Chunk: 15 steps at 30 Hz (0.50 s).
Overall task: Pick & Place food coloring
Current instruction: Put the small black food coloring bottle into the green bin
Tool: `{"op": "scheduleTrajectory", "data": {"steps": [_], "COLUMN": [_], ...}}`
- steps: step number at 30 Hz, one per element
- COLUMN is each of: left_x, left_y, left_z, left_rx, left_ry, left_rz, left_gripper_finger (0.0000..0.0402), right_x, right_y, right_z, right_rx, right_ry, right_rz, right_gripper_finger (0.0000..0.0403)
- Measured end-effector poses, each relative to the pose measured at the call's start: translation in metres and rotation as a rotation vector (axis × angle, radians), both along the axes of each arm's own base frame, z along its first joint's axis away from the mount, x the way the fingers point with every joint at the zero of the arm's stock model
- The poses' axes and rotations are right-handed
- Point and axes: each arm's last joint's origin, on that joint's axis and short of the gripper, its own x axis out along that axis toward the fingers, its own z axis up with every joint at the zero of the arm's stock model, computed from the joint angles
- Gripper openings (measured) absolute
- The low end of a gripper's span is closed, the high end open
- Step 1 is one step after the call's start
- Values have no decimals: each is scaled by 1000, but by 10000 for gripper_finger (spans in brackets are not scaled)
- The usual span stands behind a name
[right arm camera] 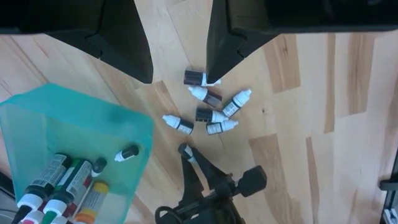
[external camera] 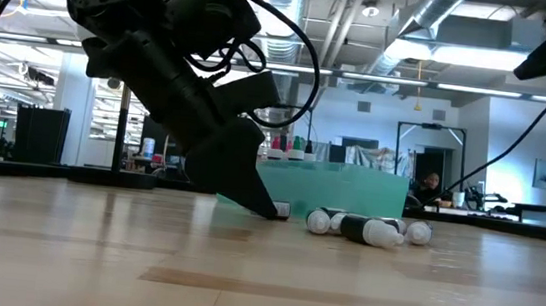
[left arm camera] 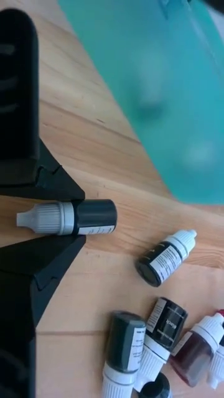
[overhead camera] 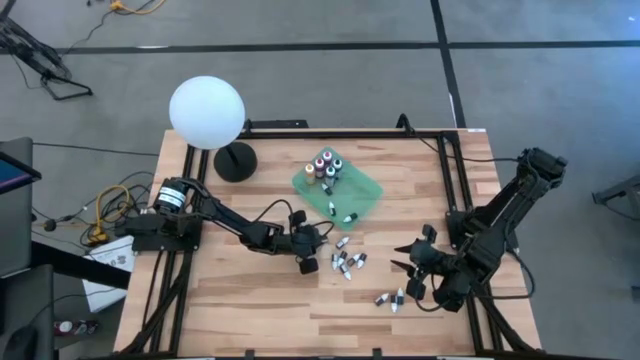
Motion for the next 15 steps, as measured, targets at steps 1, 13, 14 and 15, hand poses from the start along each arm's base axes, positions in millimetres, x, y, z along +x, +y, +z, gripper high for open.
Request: {"op": "scheduleTrajectory", "data": {"steps": [1,13,14,15], "left_x": [0,0,0,0], "left_y": [0,-10,-10,-10], "left_z": [0,27,32,37], "left_rx": [0,11,13,19], "left_ry": [0,-106,-124,-140], "left_rz": [0,-55,-60,-64], "left_gripper_finger": [80,79,79,79], "right_x": [0,0,0,0], "right_y": [0,0,0,0], "right_z": [0,0,0,0], "right_rx": [0,-2,-3,-2], "right_ry": [0,1,1,1], "right_rz": [0,0,0,0], "right_gripper_finger": [143,143,143,143]}}
